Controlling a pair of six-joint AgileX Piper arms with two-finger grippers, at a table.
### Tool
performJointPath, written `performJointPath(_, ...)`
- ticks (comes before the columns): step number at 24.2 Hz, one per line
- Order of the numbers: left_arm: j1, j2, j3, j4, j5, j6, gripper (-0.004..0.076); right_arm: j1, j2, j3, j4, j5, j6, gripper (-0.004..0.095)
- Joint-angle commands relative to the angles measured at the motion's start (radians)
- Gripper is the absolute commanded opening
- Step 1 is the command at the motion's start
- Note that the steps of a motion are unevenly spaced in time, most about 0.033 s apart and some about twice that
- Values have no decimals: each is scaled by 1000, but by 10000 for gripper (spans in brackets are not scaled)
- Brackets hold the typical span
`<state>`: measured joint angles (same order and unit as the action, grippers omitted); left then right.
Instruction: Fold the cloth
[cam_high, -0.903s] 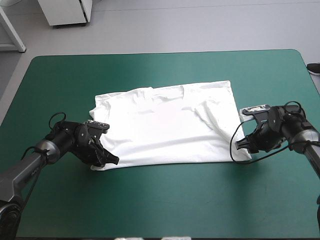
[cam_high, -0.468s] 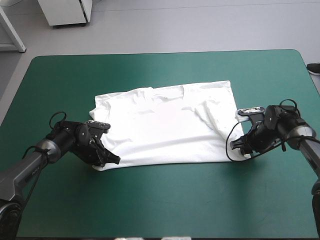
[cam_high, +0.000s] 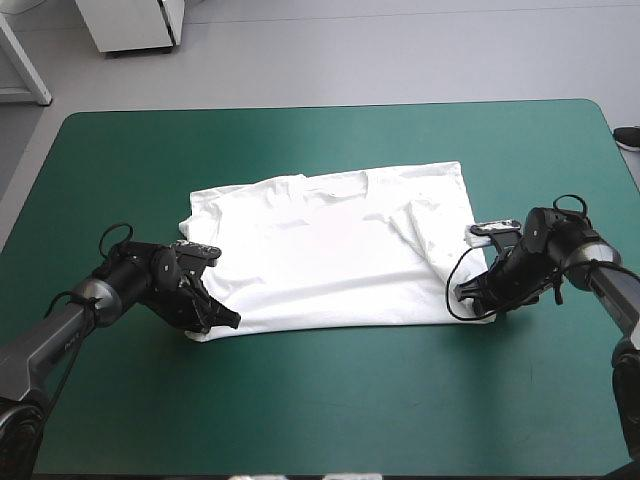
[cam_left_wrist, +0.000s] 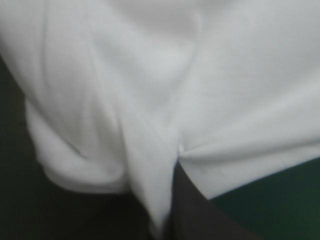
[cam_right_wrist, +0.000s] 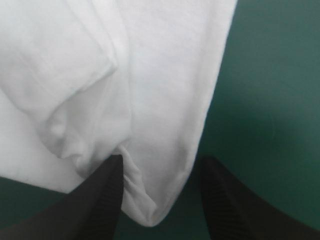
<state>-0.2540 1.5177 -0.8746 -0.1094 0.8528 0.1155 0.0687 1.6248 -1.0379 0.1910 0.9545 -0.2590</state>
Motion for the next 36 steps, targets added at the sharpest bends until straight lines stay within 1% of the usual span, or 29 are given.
performJointPath(1, -6, 6, -2, 18, -53, 1, -7, 7, -7, -12, 74, -5, -24, 399)
performJointPath(6, -6, 6, -2, 18, -66, 7, -7, 42, -7, -12, 70, -3, -30, 135)
performJointPath(7, -6, 6, -2, 18, -68, 7, -8, 50, -7, -12, 70, -2, -30, 62)
performJointPath(9, -6, 6, -2, 22, -72, 7, -8, 59, -7, -12, 70, 2, -28, -16)
performJointPath(11, -6, 1, -3, 26, -66, 7, -7, 59, -7, -12, 70, 11, -23, -13)
performJointPath(15, -6, -49, -3, 26, 12, 7, -8, 57, -9, -12, 43, 67, -23, -13)
performJointPath(16, -6, -90, -3, 28, 50, 0, -8, 57, -11, -12, 32, 114, -23, -13)
performJointPath(18, -6, -174, -3, 32, 77, -17, -8, 57, -35, -14, 20, 171, -23, -13)
performJointPath(21, -6, -269, -3, 34, 114, -19, -9, 57, -105, -20, 2, 174, -7, -13)
performJointPath(23, -6, -331, -3, 34, 143, -19, -9, 57, -192, -47, 2, 174, -7, -13)
performJointPath(26, -6, -396, -56, 34, 220, -19, -9, 57, -307, -101, 2, 195, 2, -13)
performJointPath(27, -6, -410, -84, 34, 227, -19, -9, 57, -338, -112, 0, 199, 15, -13)
performJointPath(31, -6, -420, -167, 34, 273, -19, -9, 57, -397, -114, -13, 258, 51, -13)
performJointPath(34, -6, -420, -186, 34, 287, -19, -9, 57, -400, -119, -13, 239, 56, -13)
performJointPath(36, -6, -420, -197, 34, 274, -19, -9, 57, -397, -127, -13, 197, 56, -13)
